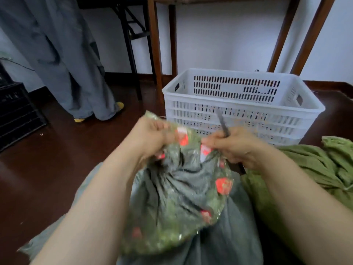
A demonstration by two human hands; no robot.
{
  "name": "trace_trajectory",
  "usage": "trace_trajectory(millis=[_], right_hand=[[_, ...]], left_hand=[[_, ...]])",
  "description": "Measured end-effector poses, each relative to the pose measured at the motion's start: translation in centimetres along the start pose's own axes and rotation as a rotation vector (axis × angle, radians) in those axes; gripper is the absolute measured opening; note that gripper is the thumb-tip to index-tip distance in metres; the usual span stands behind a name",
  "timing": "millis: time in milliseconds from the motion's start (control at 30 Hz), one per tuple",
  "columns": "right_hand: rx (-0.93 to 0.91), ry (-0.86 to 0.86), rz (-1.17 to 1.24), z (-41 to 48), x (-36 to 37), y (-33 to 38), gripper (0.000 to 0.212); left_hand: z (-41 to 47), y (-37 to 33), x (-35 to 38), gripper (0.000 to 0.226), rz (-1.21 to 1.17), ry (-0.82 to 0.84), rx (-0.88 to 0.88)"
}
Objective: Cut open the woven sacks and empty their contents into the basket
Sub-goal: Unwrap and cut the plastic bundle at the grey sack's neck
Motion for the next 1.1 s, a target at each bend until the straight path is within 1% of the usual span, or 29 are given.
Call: trace_trajectory(millis=[33,67,133,200,233,267,333,367,433,467,533,600,633,667,700,733,833,900,1100], right_hand=[[0.075,0.047,-0.039,0.1,0.0,-0.7,0.032],[0.112,0.089,-0.038,0.1,0.1,-1.0,0.035],[0.108,0.103,0.060,0.2,-0.2,-0.7,0.031],[0.069,0.048,0.121,0.2,-0.5,0.4,0.020],[0.052,0.011,0.067,0.1,-0.6,1.0,0.014],[0.041,-0.035,-0.044,-0.1,-0.7,1.7,0.011],[0.015,-0.118,-0.304,-0.6,-0.9,2.9,0.014],[-0.016,-0.139,-0.387,-1.0,-0.9,3.6,0.016],[-0.079,-0.128,-0.444,-1.6,-0.7,4.8,0.018],[-0.090,-0.105,-0.479,-1.9,-0.5,5.3,0.021],[-0.078,-0.052,-0.638,-2.2,0.2,5.9,0.027],[-0.055,0.001,-0.786,-2.2,0.7,6.2,0.030],[-0.040,0.013,-0.816,-2.2,0.7,6.2,0.025],[-0.027,0.017,-0.820,-2.1,0.7,6.2,0.015],[-0.018,0.006,-0.820,-2.0,0.5,6.1,0.006],[-0.020,-0.020,-0.831,-2.0,0.4,6.2,0.003],[-0.060,-0.139,-0.890,-2.0,-0.1,6.7,0.009],[-0.074,-0.188,-0.911,-2.2,-0.1,7.1,0.012],[0.050,-0.185,-1.010,-2.5,0.6,7.2,0.010]], left_hand=[[0.0,0.9,0.4,0.011,0.023,0.018,-0.049],[0.1,1.5,0.7,0.011,0.042,0.022,-0.086],[0.5,2.2,0.6,0.021,0.052,0.003,-0.119],[0.9,2.2,0.4,0.025,0.019,-0.018,-0.126],[1.1,2.2,0.4,0.024,-0.008,-0.020,-0.134],[1.1,2.2,0.5,0.023,-0.042,-0.017,-0.140],[1.1,2.6,0.7,0.023,-0.143,-0.008,-0.158],[1.1,2.9,0.9,0.024,-0.187,-0.005,-0.171],[1.1,3.3,1.1,0.032,-0.222,-0.006,-0.192],[1.2,3.3,1.2,0.042,-0.216,-0.003,-0.187],[1.4,3.0,1.4,0.059,-0.171,0.018,-0.158],[1.5,2.2,1.5,0.059,-0.081,0.031,-0.111],[1.5,1.8,1.5,0.055,-0.024,0.037,-0.096],[1.4,1.5,1.6,0.053,0.030,0.047,-0.082],[1.4,1.2,1.6,0.051,0.072,0.059,-0.069],[1.4,1.1,1.7,0.051,0.100,0.070,-0.058],[1.5,0.8,2.1,0.052,0.146,0.093,-0.052],[1.4,0.5,2.2,0.051,0.166,0.099,-0.040],[0.9,-0.2,2.6,0.058,0.224,0.122,-0.031]])
Point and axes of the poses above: each hand's wrist, its own z-axis towards the middle knuckle, its own x-axis out of the palm, y = z × x, the point moved 5 cm from there along z, towards the middle knuckle, and after that the axes turned 15 degrees about y, right-handed, at the moved point
